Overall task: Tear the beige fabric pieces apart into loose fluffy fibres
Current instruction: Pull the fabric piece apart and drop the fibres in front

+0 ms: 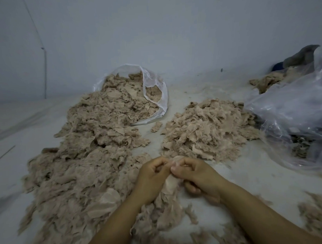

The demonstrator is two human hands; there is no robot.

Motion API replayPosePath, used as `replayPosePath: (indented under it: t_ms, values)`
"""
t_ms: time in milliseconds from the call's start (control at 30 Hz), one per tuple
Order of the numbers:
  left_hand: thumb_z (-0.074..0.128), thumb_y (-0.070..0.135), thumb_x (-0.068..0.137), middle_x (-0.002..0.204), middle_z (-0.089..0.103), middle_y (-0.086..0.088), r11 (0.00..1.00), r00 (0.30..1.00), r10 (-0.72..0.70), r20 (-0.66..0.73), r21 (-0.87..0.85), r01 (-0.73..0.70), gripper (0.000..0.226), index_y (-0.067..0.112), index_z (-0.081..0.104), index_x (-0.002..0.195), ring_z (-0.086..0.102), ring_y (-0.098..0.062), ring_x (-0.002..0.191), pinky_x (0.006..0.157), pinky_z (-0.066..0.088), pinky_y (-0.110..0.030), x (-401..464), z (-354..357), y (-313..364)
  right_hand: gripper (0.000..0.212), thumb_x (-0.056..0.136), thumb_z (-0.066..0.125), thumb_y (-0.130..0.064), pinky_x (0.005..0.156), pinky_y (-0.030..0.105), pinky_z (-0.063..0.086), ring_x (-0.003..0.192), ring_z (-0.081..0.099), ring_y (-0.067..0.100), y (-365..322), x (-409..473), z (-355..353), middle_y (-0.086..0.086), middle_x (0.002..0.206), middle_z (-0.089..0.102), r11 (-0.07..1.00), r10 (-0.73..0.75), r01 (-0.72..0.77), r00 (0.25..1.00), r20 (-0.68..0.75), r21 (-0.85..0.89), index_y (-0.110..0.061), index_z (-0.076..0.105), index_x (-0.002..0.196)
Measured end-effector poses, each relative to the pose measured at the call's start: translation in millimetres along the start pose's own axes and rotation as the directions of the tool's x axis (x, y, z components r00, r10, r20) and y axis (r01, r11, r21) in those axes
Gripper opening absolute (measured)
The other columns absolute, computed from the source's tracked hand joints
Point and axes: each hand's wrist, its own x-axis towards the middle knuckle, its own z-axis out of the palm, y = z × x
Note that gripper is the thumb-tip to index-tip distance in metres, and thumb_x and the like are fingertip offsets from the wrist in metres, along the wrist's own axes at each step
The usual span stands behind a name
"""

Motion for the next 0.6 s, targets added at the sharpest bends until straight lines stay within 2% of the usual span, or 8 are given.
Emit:
replayPosePath:
  t_ms: [100, 233, 367, 433, 500, 533, 600]
  values:
    - [0.053, 0.015, 0.094, 0.062, 0.058, 0.002, 1.0, 0.999, -0.02, -0.025, 0.002, 0.02, 0.025, 0.007, 0.065, 0.073, 0.05, -0.007, 0.057, 0.053, 0.04, -0.021, 1.5, -2.2, 0.3, 0.017, 0.085, 0.066, -0.015, 0.035, 0.018, 0.029, 0.032, 0.04, 0.01, 3.7, 4.7, 1.4, 0.003, 0.043, 0.052, 0.996, -0.053, 0.06, 0.993, -0.101, 0.068, -0.009, 0.052, 0.079]
    - [0.05, 0.012, 0.095, 0.05, 0.052, 0.013, 0.999, 0.998, -0.047, -0.047, -0.003, 0.047, 0.031, 0.016, 0.058, 0.066, 0.044, -0.001, 0.048, 0.048, 0.036, -0.016, 3.2, -0.4, 3.5, 0.016, 0.089, 0.062, -0.009, 0.034, 0.017, 0.035, 0.031, 0.045, 0.011, 0.8, 7.3, 3.8, 0.006, 0.045, 0.057, 0.981, -0.073, 0.108, 0.975, -0.209, 0.163, -0.009, 0.053, 0.076]
    - [0.046, 0.02, 0.097, 0.047, 0.045, 0.008, 0.994, 0.978, -0.108, -0.177, -0.054, 0.1, 0.03, 0.01, 0.054, 0.07, 0.037, -0.001, 0.041, 0.042, 0.031, -0.014, 6.5, -10.8, 3.2, 0.012, 0.092, 0.056, -0.004, 0.034, 0.017, 0.038, 0.033, 0.046, 0.01, -4.9, 12.5, -10.0, 0.005, 0.043, 0.055, 0.931, -0.112, 0.238, 0.909, -0.402, 0.278, -0.007, 0.054, 0.081]
    - [0.052, 0.035, 0.092, 0.051, 0.045, 0.004, 0.987, 0.985, -0.141, -0.101, -0.089, 0.132, 0.033, 0.005, 0.058, 0.079, 0.041, -0.008, 0.045, 0.048, 0.036, -0.019, 6.7, -17.4, 2.9, 0.007, 0.092, 0.056, -0.005, 0.035, 0.015, 0.042, 0.034, 0.049, 0.009, -5.7, 12.7, -15.2, 0.007, 0.045, 0.057, 0.921, -0.092, 0.224, 0.92, -0.381, 0.32, -0.006, 0.056, 0.085]
    - [0.07, 0.045, 0.077, 0.061, 0.057, 0.003, 0.981, 0.978, -0.192, 0.082, -0.003, 0.193, 0.036, 0.011, 0.064, 0.089, 0.054, -0.009, 0.056, 0.058, 0.045, -0.02, 5.1, -17.3, 3.1, 0.003, 0.091, 0.057, -0.006, 0.039, 0.015, 0.046, 0.038, 0.056, 0.01, -4.3, 13.9, -14.2, 0.009, 0.051, 0.062, 0.904, -0.097, 0.225, 0.936, -0.337, 0.364, -0.003, 0.058, 0.091]
    - [0.077, 0.04, 0.072, 0.066, 0.06, 0.004, 0.976, 0.965, -0.216, 0.147, 0.07, 0.207, 0.031, 0.017, 0.065, 0.09, 0.056, -0.007, 0.06, 0.06, 0.046, -0.019, 4.0, -15.1, 2.7, 0.007, 0.091, 0.057, -0.005, 0.043, 0.016, 0.05, 0.046, 0.062, 0.01, -3.9, 15.4, -13.1, 0.01, 0.059, 0.066, 0.882, -0.112, 0.251, 0.934, -0.34, 0.398, -0.001, 0.057, 0.096]
    - [0.078, 0.021, 0.075, 0.066, 0.059, 0.006, 0.972, 0.972, -0.209, 0.109, 0.136, 0.194, 0.013, 0.019, 0.066, 0.081, 0.054, -0.003, 0.057, 0.058, 0.045, -0.014, 4.0, -10.6, 1.3, 0.018, 0.091, 0.056, -0.006, 0.06, 0.02, 0.057, 0.073, 0.072, 0.016, -5.2, 18.0, -13.3, 0.013, 0.087, 0.071, 0.799, -0.127, 0.314, 0.922, -0.366, 0.513, -0.001, 0.056, 0.108]
